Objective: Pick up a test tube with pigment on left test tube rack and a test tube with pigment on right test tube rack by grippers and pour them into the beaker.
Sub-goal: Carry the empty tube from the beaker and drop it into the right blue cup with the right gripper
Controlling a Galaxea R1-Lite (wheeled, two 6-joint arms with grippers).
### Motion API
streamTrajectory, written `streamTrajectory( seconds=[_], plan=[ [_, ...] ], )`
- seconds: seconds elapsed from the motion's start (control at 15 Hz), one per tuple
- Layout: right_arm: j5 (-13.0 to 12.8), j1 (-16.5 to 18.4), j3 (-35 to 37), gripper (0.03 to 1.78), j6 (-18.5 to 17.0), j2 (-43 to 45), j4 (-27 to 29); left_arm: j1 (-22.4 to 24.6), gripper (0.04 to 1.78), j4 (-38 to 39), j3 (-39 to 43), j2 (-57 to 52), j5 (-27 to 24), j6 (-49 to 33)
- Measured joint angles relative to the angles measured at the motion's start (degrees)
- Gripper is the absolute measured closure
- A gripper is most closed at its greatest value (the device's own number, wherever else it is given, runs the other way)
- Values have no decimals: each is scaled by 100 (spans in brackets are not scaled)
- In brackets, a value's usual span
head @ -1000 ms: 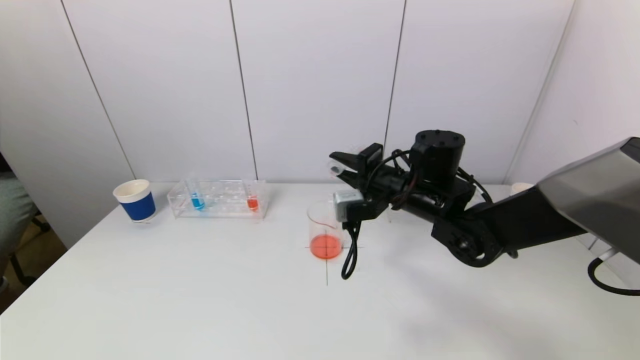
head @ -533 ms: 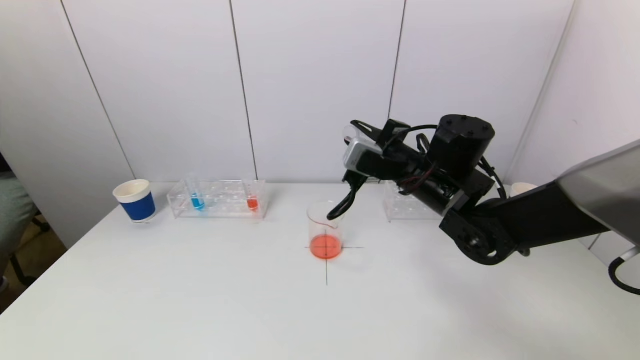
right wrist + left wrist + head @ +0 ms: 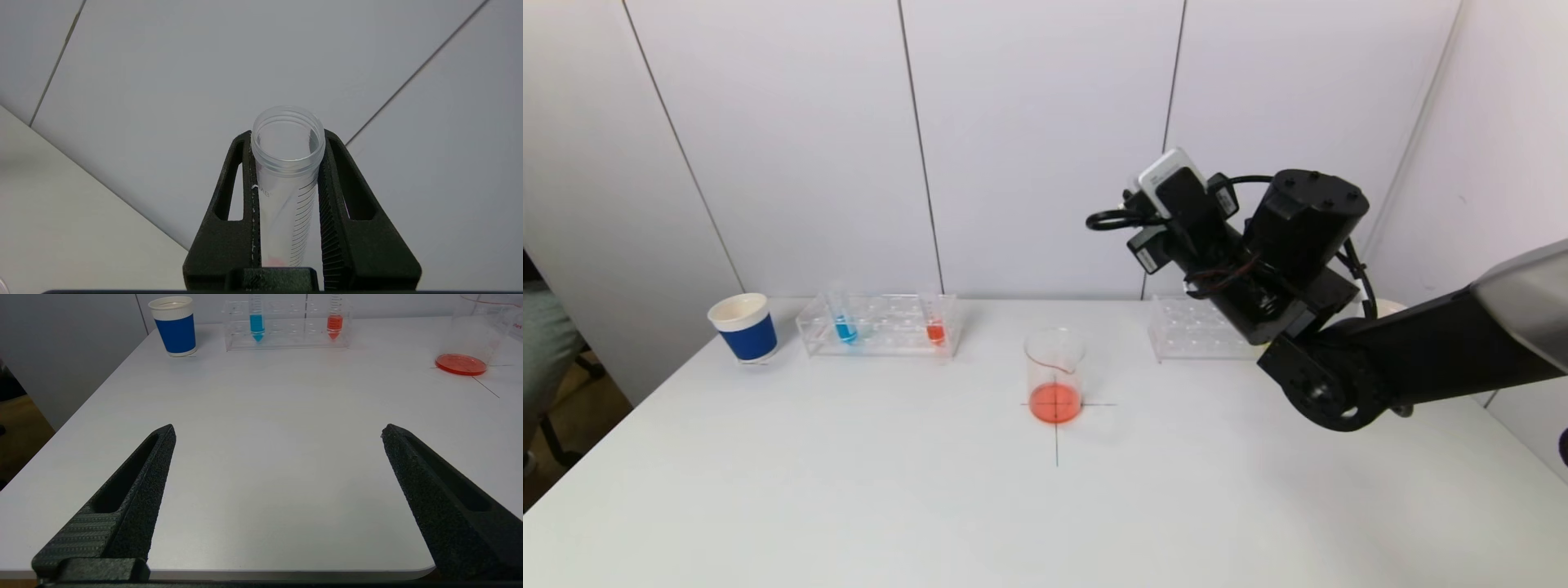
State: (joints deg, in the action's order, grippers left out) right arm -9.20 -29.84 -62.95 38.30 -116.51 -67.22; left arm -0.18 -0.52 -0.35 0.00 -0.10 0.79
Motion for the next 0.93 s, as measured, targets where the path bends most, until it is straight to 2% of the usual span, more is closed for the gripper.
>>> streamTrajectory(
  seconds=[0.2, 0.4, 0.53, 0.73, 0.93],
  plan=[
    [-416, 168, -16, 135, -444, 149, 160, 0, 6, 1, 2, 0, 0, 0],
    [-752, 219, -83, 135, -1111, 217, 252, 0, 6, 1, 2, 0, 0, 0],
    [-855, 311, -154, 135, -1537, 265, 305, 0, 6, 0, 2, 0, 2, 0],
    [-1111, 642, -221, 135, -1775, 367, 457, 0, 6, 0, 2, 0, 0, -2],
    [-1201, 937, -218, 135, -2450, 586, 1157, 0, 6, 0, 2, 0, -1, 0]
  ],
)
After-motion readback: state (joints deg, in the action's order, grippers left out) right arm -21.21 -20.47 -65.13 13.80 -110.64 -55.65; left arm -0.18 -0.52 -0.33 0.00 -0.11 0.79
